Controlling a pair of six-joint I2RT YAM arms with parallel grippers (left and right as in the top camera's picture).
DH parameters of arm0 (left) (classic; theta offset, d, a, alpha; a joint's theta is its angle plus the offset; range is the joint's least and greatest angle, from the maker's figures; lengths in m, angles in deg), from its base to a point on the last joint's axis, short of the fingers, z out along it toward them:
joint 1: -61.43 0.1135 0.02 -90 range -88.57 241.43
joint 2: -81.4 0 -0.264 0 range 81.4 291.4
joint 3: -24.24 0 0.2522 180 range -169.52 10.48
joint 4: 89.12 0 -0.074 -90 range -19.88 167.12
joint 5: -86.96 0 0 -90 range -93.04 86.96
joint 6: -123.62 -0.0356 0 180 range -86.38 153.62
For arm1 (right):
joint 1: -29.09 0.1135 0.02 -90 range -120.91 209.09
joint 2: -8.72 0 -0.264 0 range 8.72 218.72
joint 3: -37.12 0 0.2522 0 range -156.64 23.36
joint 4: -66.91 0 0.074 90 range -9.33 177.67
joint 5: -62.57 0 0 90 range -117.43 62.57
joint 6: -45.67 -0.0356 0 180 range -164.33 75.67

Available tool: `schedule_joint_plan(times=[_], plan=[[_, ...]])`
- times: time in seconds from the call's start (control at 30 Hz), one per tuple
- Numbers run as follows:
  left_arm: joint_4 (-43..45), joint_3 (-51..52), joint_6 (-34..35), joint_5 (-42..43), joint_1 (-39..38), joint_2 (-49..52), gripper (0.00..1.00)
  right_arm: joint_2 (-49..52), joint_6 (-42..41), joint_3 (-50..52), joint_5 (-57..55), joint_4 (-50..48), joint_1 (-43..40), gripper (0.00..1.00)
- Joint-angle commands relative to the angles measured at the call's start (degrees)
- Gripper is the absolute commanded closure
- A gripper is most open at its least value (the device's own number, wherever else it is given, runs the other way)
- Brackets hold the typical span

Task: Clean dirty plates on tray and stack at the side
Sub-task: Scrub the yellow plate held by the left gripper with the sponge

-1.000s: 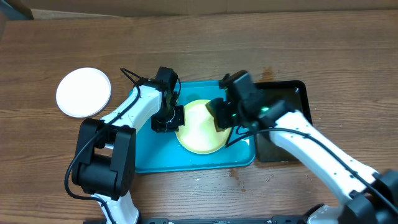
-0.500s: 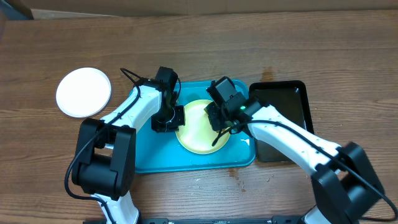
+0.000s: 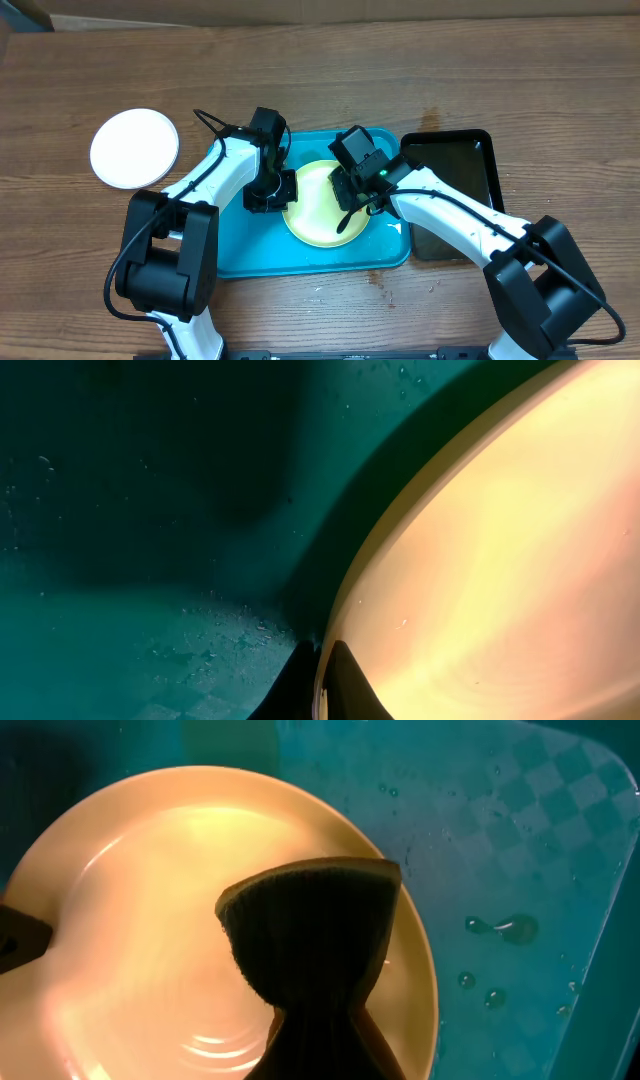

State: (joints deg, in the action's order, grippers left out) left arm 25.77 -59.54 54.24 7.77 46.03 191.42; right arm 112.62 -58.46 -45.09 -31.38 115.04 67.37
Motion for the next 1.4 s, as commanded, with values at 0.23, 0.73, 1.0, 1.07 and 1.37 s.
schedule_joint_plan(times=[0.23,0.73,1.0,1.07,1.37], plan=[[-0.13,-0.15,-0.96,-2.01,-0.39,-0.66,0.94,-0.20,0.48,4.24,-1.18,-4.20,-0.09,0.69],[-0.24,-0.15,-0.98,-2.03,-0.35,-0.66,0.94,-0.20,-2.29,7.10,-3.78,-3.52,-0.09,0.96],[-0.24,-0.15,-1.16,-2.03,-0.35,-0.66,0.94,-0.20,-3.80,9.62,-3.74,-5.16,-0.11,0.85],[-0.24,-0.15,-1.20,-2.03,-0.35,-0.66,0.94,-0.20,-4.57,9.62,-3.32,-5.14,-0.09,0.96],[0.20,-0.15,-1.31,-2.03,-0.33,-0.66,0.94,-0.20,-8.90,10.29,2.14,-4.00,-0.09,0.96]])
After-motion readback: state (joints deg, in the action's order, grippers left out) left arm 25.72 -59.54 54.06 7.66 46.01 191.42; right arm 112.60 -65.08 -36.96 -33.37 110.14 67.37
